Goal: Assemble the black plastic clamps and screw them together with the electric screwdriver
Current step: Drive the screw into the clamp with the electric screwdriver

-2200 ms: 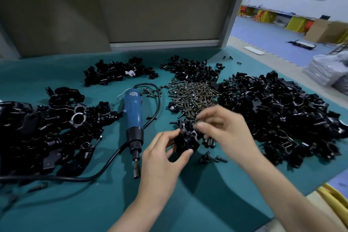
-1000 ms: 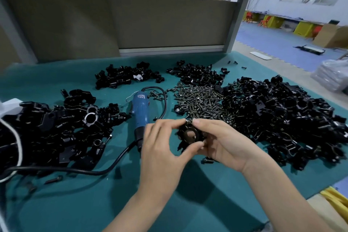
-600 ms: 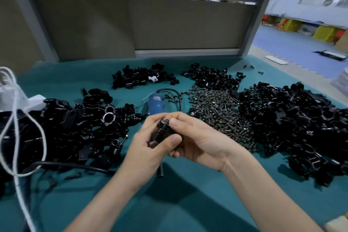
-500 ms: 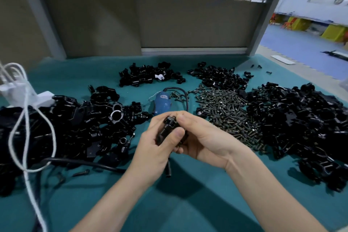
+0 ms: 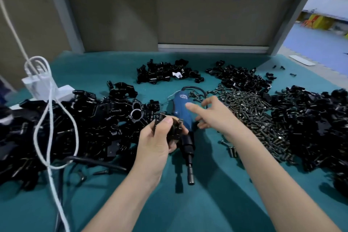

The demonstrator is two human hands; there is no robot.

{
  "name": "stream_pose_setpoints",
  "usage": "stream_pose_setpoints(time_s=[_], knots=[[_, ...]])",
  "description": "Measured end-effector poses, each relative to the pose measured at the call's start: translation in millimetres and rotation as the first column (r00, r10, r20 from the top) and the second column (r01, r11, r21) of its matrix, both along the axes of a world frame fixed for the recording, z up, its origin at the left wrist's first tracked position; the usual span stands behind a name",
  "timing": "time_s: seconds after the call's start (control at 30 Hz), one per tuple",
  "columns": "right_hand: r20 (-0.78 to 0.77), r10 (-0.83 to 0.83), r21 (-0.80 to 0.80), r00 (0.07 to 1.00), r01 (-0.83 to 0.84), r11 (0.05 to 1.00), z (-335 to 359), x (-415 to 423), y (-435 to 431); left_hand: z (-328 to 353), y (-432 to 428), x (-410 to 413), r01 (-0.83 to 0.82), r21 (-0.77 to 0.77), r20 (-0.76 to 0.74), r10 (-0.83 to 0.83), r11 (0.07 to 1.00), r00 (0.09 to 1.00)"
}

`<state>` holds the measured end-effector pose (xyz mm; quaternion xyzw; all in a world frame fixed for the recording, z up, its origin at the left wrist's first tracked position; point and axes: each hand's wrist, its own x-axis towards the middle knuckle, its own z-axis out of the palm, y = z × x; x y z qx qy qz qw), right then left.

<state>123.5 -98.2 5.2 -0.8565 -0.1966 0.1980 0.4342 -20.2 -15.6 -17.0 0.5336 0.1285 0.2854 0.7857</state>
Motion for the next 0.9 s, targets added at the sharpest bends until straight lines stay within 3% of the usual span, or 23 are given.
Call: stream_pose_setpoints(time_s=[0.1, 0.2, 0.27, 0.33, 0.4, 0.47, 0.6, 0.7, 0.77, 0.9], knots=[[0.064, 0.113, -0.280, 0.992, -0.091, 0.956, -3, 5, 33, -4, 0, 2, -0.012, -0.005, -0.089, 0.011, 1.000, 0.996], [0.024, 0.069, -0.324, 0.997, -0.058, 0.944, -9, 10, 48, -7, 0, 2, 0.005, 0.061, -0.111, 0.002, 0.998, 0.994], [-0.128, -0.010, -0.129, 0.992, -0.006, 0.992, -10, 16, 43, -8, 0, 1, 0.034, 0.071, -0.071, -0.029, 0.997, 0.997], [-0.373, -0.035, 0.206, 0.927, 0.120, 0.971, -5, 24, 34, -7, 2, -1, 0.043, 0.094, -0.047, -0.039, 0.995, 0.998], [-0.529, 0.013, 0.479, 0.849, 0.285, 0.830, 4, 32, 21, -8, 4, -3, 0.038, 0.147, -0.053, -0.030, 0.988, 0.998], [-0.609, 0.135, 0.670, 0.782, 0.416, 0.615, 10, 39, 9, -7, 5, -3, 0.046, 0.208, -0.062, -0.034, 0.977, 0.998], [-0.691, 0.205, 0.714, 0.693, 0.610, 0.342, 21, 43, -5, -11, 4, 0, 0.081, 0.305, -0.088, -0.057, 0.949, 0.994], [-0.677, 0.249, 0.731, 0.692, 0.670, 0.128, 29, 43, -12, -14, 4, 1, 0.105, 0.309, -0.133, -0.067, 0.945, 0.989], [-0.635, 0.317, 0.755, 0.704, 0.653, 0.061, 31, 40, -13, -13, 4, 1, 0.109, 0.304, -0.152, -0.064, 0.946, 0.986], [-0.574, 0.372, 0.801, 0.729, 0.594, 0.071, 35, 37, -11, -14, 1, -3, 0.159, 0.405, -0.240, -0.063, 0.901, 0.969]])
